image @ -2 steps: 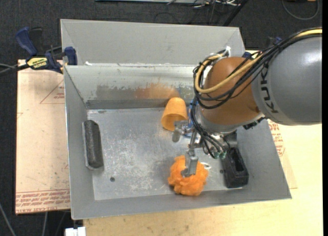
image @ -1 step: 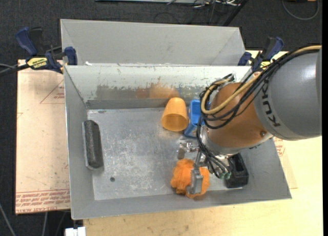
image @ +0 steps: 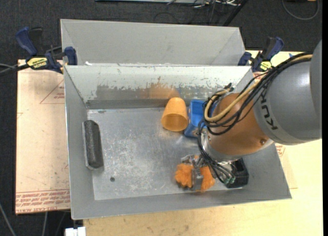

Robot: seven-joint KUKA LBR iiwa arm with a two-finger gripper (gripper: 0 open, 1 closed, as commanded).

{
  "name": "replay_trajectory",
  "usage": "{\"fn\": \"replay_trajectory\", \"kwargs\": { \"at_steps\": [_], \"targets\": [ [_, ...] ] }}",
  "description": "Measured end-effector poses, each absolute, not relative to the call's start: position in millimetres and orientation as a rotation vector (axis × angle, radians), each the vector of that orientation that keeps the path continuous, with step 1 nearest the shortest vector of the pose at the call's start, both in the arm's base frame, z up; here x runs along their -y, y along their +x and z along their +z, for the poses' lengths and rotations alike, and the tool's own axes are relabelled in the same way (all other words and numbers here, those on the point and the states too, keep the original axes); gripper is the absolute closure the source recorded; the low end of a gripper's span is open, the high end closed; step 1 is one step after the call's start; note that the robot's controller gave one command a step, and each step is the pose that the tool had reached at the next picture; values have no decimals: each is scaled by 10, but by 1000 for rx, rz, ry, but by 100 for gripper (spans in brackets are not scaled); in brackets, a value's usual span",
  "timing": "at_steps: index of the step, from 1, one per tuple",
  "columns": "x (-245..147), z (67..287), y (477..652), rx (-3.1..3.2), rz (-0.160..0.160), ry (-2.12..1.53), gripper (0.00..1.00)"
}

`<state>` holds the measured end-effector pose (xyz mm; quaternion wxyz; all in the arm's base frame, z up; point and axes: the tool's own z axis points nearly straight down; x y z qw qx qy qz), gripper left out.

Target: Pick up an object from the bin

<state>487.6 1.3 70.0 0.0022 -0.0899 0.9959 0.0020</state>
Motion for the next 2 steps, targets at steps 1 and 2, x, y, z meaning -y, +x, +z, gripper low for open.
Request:
{"fn": "replay_trajectory", "kwargs": {
  "at_steps": [1,2],
  "targets": [
    [-13,700,4876,-3124,6,-282,100],
    [12,2129,4954,-3120,7,-307,100]
  ]
}}
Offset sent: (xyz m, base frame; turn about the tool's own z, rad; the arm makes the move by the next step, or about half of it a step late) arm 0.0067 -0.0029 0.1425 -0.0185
